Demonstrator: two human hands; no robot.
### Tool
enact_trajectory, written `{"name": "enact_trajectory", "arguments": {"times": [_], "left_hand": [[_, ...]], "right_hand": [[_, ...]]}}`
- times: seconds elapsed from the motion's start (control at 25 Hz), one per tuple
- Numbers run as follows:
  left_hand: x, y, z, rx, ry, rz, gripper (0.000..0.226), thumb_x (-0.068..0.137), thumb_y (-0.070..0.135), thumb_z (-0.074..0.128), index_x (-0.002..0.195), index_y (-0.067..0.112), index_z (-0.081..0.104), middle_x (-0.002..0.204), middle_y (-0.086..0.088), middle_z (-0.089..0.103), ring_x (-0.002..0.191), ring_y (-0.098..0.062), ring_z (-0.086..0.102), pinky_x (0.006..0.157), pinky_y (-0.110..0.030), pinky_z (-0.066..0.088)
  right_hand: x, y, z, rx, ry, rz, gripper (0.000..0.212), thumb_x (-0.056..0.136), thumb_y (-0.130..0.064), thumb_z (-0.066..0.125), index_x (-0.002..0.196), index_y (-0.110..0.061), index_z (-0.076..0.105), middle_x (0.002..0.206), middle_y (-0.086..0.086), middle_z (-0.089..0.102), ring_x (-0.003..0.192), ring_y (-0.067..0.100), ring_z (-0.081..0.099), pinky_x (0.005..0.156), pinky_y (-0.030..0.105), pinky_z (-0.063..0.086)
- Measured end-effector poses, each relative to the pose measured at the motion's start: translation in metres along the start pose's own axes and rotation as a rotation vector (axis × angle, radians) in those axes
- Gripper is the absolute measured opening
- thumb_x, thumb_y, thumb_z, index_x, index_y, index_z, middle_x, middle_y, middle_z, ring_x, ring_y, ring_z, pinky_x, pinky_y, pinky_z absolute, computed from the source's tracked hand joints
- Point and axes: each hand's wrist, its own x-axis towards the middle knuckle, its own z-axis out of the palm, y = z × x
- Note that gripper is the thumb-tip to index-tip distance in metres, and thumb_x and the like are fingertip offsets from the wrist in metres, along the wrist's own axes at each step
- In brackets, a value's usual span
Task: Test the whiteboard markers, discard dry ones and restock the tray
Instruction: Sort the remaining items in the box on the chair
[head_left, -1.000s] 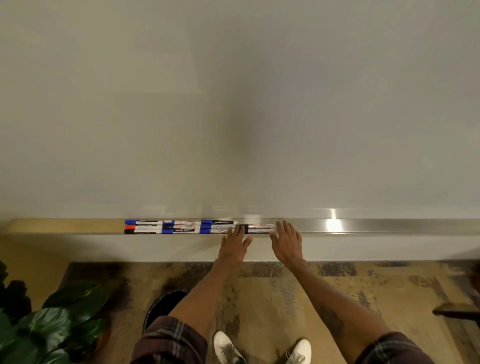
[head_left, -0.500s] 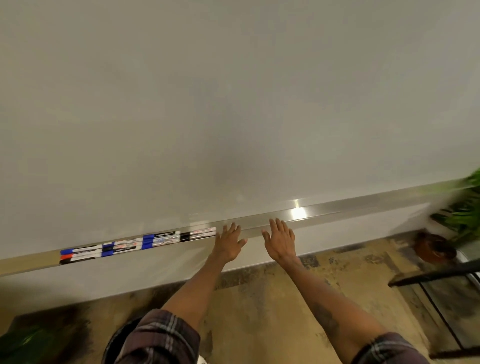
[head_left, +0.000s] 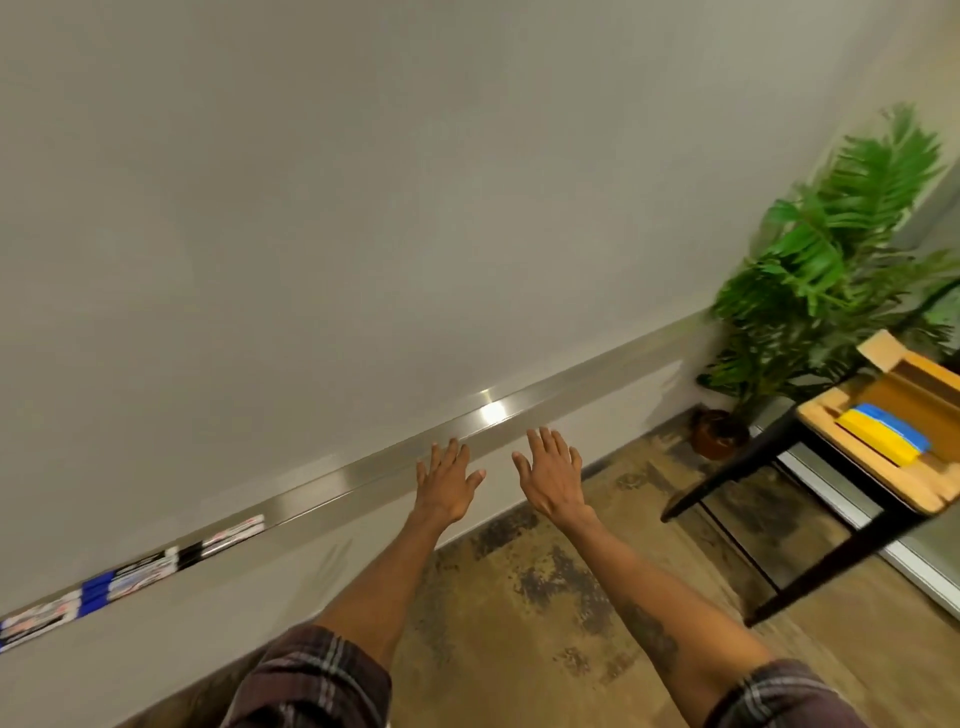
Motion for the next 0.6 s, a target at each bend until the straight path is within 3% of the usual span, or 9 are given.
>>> {"name": "enact_trajectory", "arguments": {"times": [0.36,0.6], "left_hand": [[0.061,0.128,0.029,0.117,0.014,0.271,0.061,0.105,0.049,0.030,0.158,0.022,0.018,0.166,-0.004,-0.007,0.152,-0.028,-0.015,0.121,-0.049,-0.006],[0.123,0.205,0.046,0.091,-0.077,0.433,0.061,0.105,0.039,0.041,0.158,0.020,0.018,0.167,-0.002,-0.002,0.153,-0.027,-0.009,0.122,-0.048,0.000]], "right_hand": [[0.004,0.118,-0.052,0.017,0.113,0.244,0.055,0.104,-0.044,0.028,0.152,-0.017,0.027,0.161,0.007,0.023,0.150,0.026,0.015,0.120,0.049,0.012],[0.027,0.194,-0.077,0.042,0.180,0.400,0.053,0.103,-0.043,0.031,0.150,-0.018,0.031,0.161,0.006,0.024,0.150,0.024,0.015,0.121,0.049,0.013]]}}
